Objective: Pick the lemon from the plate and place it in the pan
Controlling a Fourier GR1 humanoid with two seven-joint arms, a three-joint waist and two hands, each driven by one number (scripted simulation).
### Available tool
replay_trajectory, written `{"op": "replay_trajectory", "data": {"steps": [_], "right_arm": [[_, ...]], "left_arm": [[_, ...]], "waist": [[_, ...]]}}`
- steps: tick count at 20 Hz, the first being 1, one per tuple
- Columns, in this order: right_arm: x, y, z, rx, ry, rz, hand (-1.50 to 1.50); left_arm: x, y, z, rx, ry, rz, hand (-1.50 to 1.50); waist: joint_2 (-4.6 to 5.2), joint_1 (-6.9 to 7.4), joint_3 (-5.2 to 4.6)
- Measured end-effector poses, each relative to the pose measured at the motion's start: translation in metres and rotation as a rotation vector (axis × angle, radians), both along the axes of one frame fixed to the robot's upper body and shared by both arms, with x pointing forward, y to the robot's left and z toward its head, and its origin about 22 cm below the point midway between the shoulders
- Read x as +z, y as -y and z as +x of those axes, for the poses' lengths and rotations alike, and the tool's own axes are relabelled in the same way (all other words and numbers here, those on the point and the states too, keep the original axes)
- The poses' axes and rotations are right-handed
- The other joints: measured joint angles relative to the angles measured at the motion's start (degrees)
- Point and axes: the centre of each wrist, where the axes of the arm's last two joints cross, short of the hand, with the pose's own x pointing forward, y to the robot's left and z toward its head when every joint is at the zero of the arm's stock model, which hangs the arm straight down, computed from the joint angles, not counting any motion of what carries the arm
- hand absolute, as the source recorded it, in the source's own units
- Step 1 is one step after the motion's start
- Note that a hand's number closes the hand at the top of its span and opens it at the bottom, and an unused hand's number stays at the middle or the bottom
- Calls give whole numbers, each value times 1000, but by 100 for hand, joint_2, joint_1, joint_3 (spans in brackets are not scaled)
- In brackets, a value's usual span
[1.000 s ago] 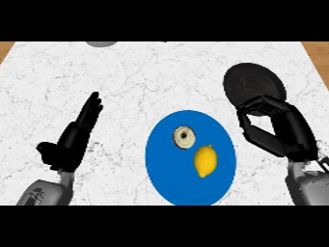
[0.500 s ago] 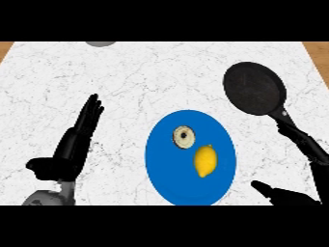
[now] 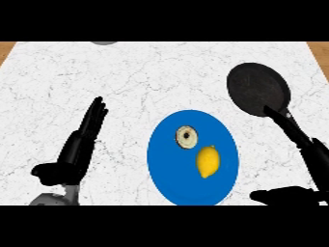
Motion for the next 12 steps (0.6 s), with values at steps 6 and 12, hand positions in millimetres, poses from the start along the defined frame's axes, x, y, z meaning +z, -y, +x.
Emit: {"op": "replay_trajectory", "data": {"steps": [6, 12], "right_arm": [[-2, -37, 22, 81, -176, -231, -150], [-19, -75, 38, 153, -295, -425, -150]], "left_arm": [[0, 1, 3, -16, 0, 0, 0], [-2, 3, -1, -8, 1, -4, 0]], "waist": [[12, 73, -2], [6, 48, 3]]}}
